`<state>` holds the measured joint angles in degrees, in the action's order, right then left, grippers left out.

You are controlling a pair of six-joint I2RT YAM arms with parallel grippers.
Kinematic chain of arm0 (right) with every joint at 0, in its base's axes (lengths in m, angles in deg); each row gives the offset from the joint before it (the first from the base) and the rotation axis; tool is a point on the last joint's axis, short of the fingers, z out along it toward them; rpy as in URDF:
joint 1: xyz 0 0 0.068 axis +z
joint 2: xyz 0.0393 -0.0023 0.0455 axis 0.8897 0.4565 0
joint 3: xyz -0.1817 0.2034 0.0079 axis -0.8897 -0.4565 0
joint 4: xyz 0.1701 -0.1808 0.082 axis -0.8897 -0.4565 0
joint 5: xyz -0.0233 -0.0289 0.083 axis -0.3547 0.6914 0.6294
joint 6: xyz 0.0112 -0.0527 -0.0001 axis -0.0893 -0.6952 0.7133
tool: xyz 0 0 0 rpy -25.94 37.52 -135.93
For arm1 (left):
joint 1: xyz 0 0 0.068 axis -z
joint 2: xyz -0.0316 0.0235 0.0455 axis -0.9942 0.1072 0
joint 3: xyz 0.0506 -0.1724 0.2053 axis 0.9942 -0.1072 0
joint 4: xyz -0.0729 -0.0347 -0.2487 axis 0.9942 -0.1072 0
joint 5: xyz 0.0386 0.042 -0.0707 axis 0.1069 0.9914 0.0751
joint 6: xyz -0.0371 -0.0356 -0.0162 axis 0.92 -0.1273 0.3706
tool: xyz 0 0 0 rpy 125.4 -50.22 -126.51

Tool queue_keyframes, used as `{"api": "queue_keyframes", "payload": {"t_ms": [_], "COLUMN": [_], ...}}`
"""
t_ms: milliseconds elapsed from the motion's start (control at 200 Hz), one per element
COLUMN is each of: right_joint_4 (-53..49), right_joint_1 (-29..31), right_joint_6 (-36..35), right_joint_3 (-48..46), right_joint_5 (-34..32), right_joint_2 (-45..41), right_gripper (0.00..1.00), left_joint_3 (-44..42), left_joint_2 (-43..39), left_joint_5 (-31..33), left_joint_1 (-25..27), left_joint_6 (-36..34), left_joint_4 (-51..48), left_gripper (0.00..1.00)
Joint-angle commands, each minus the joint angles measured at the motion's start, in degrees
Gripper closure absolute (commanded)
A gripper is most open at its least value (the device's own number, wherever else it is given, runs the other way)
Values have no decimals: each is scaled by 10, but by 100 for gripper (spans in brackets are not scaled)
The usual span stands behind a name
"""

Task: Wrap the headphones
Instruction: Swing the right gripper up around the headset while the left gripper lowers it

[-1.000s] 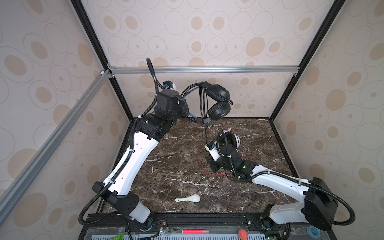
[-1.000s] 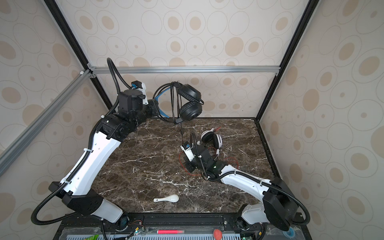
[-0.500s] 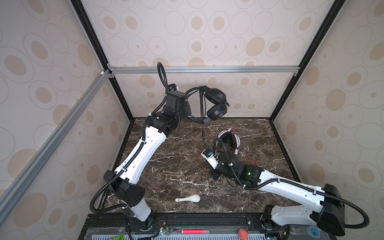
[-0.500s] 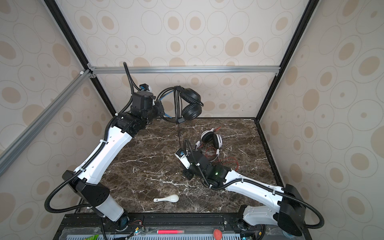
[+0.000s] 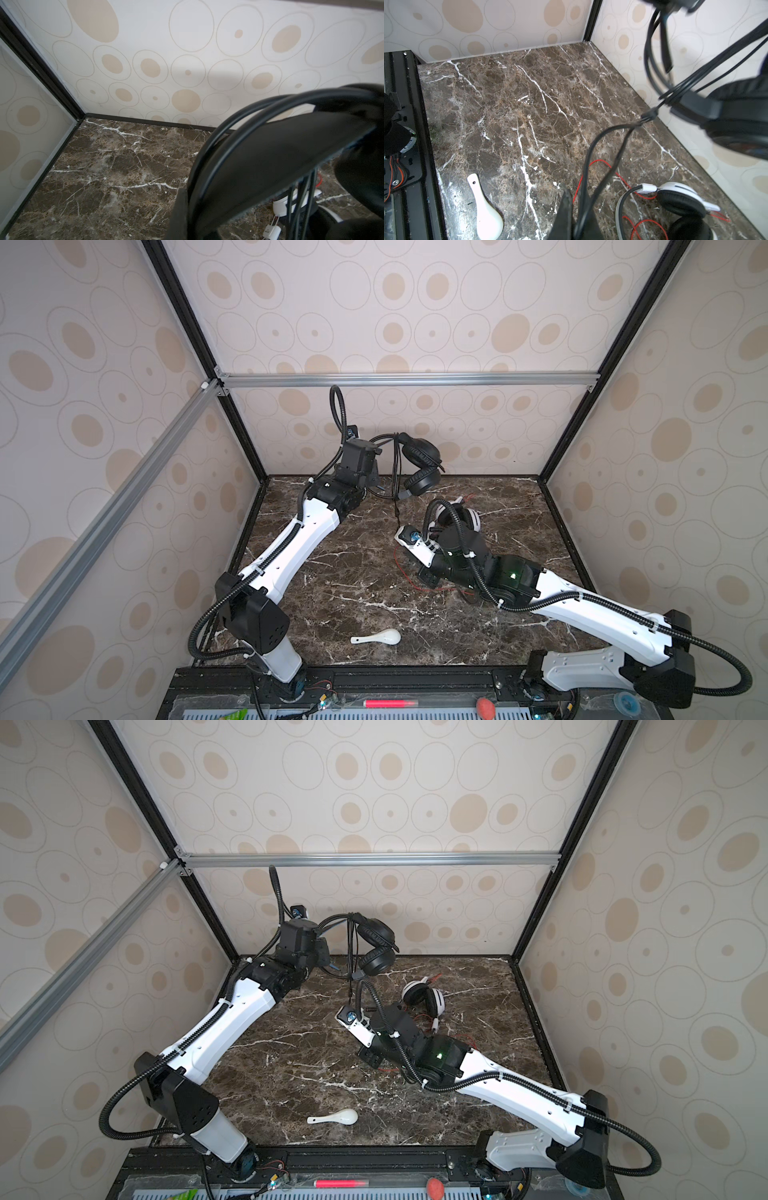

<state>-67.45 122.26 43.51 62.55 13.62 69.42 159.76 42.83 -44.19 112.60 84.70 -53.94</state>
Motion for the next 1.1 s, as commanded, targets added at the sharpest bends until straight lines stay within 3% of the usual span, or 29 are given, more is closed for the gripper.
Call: {"api": "queue_keyframes", "payload": {"t_ms": [0, 315, 685, 1095], "right_joint_4": [-35, -113, -185, -216], "right_joint_1": [-2, -84, -117, -119], "right_joint_6": [-56, -114, -167, -281], "right_joint_3": [41, 191, 323, 390], "right_joint_5": [-2, 37, 5, -58], "right_joint_2": [16, 80, 163, 221], "right_gripper": [100, 100, 100, 100], "left_joint_3": [-13, -125, -191, -245], "left_joint_2": [-41, -98, -135, -168], "left_joint_5": [32, 32, -41, -105], "left_joint_1": [-2, 20, 36, 37], "left_joint_6": [-15, -76, -144, -172], "left_joint_4": [68, 59, 20, 2], "left_gripper": [100, 100, 100, 100]}}
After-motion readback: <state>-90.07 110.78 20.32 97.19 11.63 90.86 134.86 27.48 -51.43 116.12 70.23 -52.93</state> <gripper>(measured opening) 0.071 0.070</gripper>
